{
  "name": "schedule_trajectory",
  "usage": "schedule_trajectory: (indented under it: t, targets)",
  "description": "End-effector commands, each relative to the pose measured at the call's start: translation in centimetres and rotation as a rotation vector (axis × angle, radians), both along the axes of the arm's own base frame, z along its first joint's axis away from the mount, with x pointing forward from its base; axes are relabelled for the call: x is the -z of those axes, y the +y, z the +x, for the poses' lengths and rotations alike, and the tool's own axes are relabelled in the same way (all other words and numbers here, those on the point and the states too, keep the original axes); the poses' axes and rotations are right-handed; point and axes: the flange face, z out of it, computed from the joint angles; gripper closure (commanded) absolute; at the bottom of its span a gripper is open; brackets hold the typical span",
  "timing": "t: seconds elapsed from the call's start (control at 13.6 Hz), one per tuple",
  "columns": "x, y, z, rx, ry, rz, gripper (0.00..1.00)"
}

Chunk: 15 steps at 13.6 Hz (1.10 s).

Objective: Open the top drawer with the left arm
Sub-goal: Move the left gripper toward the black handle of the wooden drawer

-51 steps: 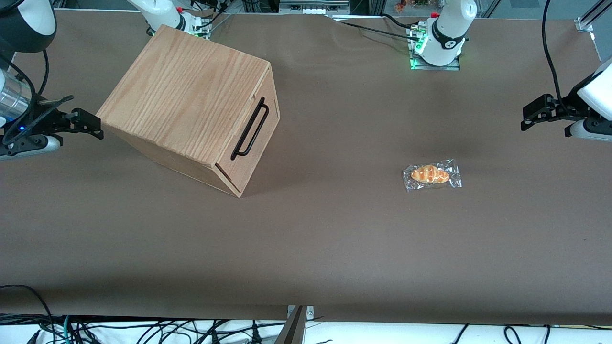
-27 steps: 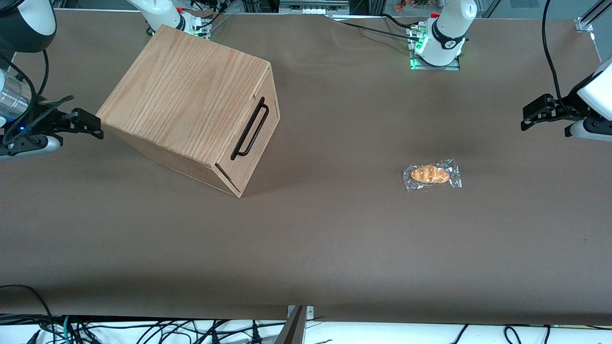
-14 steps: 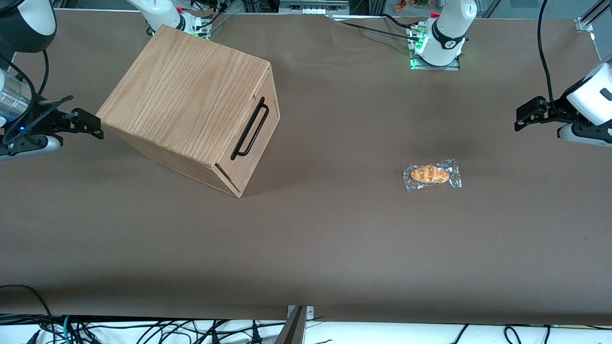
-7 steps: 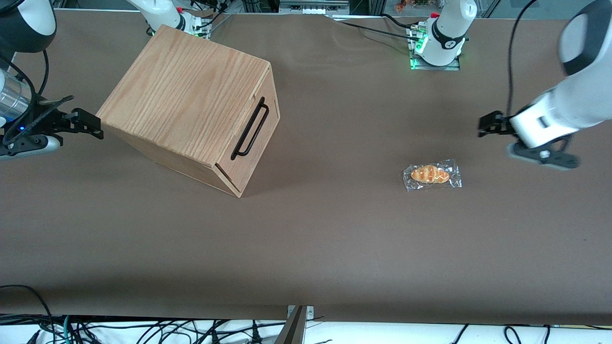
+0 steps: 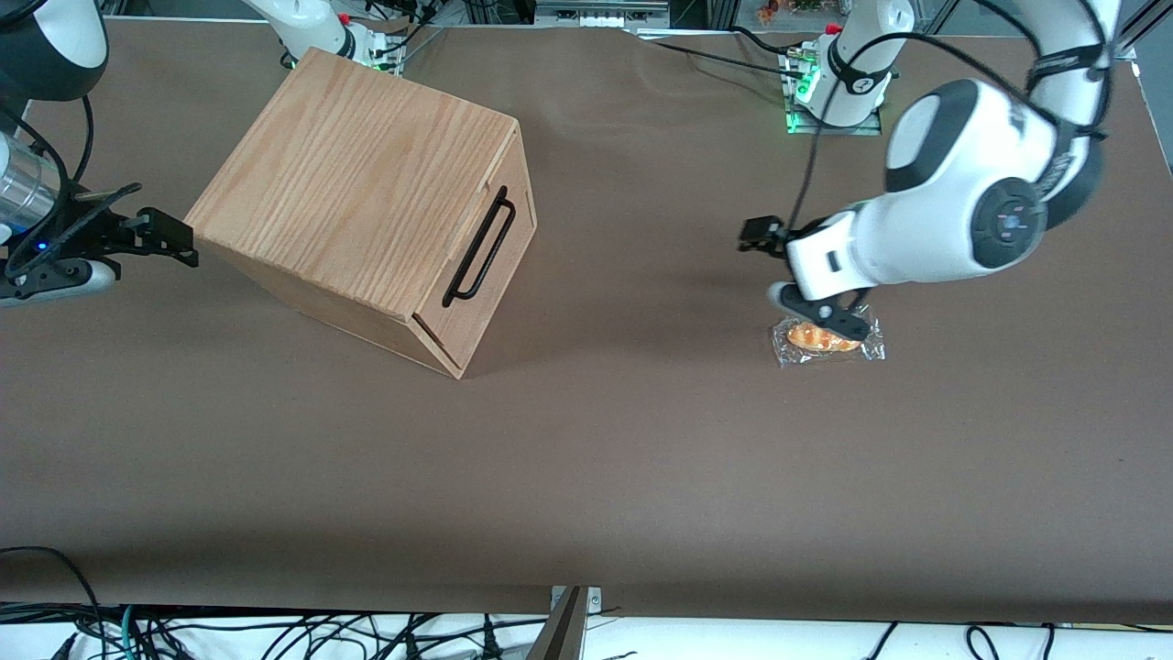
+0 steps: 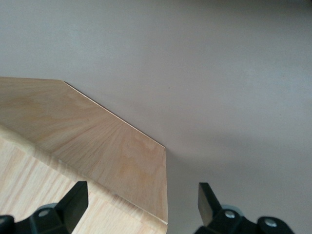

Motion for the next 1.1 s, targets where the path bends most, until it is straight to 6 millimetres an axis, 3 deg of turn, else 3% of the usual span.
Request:
schedule_trajectory:
  t: [0.0, 0.37, 0.74, 1.03]
  targets:
    - [0.7, -7.7, -0.5, -0.064, -0.016, -0.005, 0.00]
    - [4.0, -15.9, -1.3, -0.082, -0.055, -0.092, 0.00]
    - [4.0, -17.8, -0.9, -0.183, -0.053, -0.191, 0.00]
    - [5.0, -21.7, -2.7, -0.209, -0.058, -0.250, 0.00]
